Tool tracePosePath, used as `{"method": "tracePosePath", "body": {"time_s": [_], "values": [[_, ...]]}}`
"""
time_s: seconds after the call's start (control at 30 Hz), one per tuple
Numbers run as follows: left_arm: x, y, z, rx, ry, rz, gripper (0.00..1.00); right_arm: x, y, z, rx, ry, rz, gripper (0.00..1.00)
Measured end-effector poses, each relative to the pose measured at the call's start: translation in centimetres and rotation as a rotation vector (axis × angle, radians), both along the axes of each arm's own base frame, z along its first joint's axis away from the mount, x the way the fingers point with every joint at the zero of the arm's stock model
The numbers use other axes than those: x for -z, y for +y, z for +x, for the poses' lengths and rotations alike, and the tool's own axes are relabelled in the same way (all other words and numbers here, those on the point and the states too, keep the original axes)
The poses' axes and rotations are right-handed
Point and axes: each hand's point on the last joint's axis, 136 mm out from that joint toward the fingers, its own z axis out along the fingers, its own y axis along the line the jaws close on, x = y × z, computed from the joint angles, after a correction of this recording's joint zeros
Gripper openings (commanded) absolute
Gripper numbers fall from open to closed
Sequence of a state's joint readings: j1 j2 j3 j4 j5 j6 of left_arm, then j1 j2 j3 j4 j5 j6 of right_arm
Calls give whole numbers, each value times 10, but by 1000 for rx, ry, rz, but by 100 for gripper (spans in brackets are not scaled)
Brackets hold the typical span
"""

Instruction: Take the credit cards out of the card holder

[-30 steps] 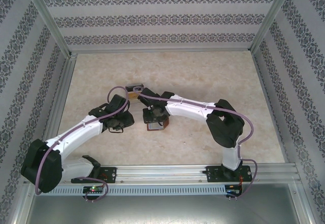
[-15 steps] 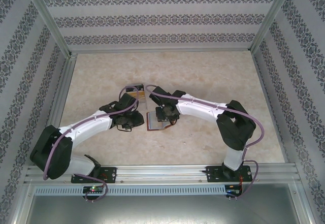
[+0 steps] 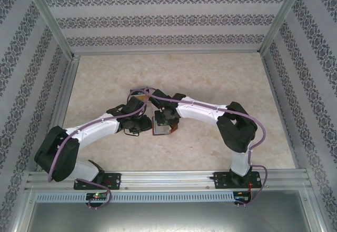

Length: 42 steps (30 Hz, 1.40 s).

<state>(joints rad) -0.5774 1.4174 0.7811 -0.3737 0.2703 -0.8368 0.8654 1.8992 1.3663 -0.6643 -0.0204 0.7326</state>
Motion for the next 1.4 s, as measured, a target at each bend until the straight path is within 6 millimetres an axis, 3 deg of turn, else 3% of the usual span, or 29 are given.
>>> {"method": "tracePosePath", "body": {"time_s": [0.37, 0.53, 0.9, 1.1, 1.3, 1.4], "values": [[3, -22, 8, 44, 15, -25, 24, 4, -25, 0, 51, 11, -81, 18], [7, -29, 11, 56, 21, -29, 24, 0, -30, 0, 56, 2, -101, 21], [7, -26, 14, 48, 8, -15, 23, -19, -5, 12, 43, -22, -22, 20], [8, -22, 14, 39, 7, 5, 23, -6, 2, 15, 39, 2, -30, 19], [7, -22, 13, 39, 7, 5, 23, 2, -2, 14, 45, 17, -46, 17], [6, -23, 13, 41, 6, 0, 23, 13, -14, 10, 58, 33, -60, 17]]}}
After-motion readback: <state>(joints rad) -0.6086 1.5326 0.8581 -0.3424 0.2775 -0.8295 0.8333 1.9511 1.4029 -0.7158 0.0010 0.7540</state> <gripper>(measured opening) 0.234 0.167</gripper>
